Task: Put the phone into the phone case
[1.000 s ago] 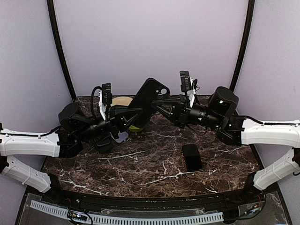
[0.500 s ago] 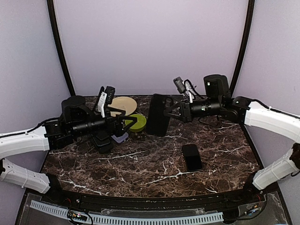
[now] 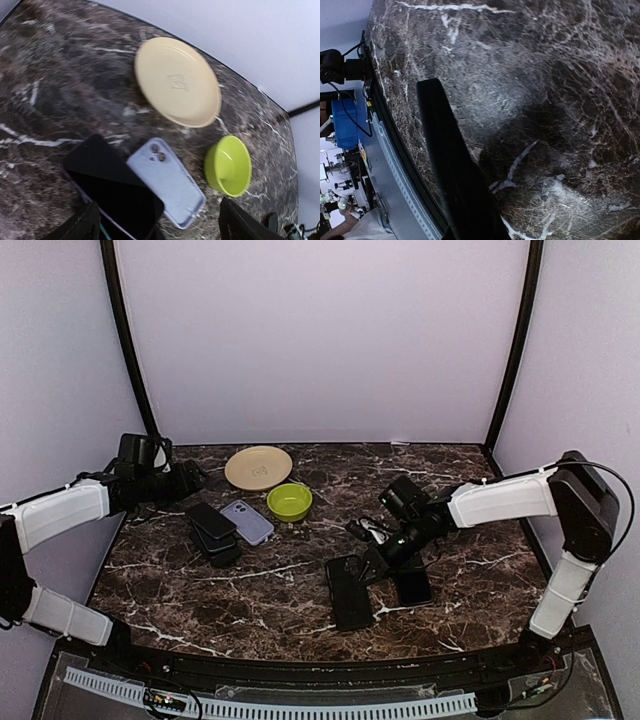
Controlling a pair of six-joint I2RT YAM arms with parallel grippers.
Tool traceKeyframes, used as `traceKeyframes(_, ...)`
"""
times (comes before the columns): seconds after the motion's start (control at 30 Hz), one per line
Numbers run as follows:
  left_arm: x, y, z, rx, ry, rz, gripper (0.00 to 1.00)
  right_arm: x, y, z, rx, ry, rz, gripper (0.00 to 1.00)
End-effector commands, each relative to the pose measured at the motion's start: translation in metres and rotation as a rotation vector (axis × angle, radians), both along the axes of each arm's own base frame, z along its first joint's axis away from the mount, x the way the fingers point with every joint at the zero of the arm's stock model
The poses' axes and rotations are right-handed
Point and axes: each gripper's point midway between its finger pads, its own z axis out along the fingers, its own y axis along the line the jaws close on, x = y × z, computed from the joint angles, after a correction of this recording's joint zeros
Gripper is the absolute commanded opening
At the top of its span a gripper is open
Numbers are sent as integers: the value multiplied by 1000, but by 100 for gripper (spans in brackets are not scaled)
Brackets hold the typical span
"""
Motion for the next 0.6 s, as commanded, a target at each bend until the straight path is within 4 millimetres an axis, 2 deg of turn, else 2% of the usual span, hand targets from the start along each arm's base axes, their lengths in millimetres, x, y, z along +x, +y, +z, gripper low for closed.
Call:
traceKeyframes(0.0,10,49,-34,-108,109,178,83,5,-7,-20,-77,11,-37,14)
traceKeyframes(0.03,13,57,-43,-109,133,202,83,9,-10,-24,-113,-2,-50,18)
traceKeyframes(0.17,23,65,-62,-128,180,217,83,30,-24,-27,-237,-89,-112,36)
traceKeyframes(0.23,27,70,-72,-167,197,228,83,39,-32,-23,-290,-137,-138,39)
traceKeyframes(0.37,37,81,-92,-244,242,245,83,50,-40,-9,-337,-219,-166,42)
traceKeyframes(0.47,45,76,-102,-259,264,215,83,54,-38,1,-331,-251,-172,42)
traceKeyframes(0.57,50,70,-102,-293,253,184,79,56,-37,5,-335,-267,-167,42)
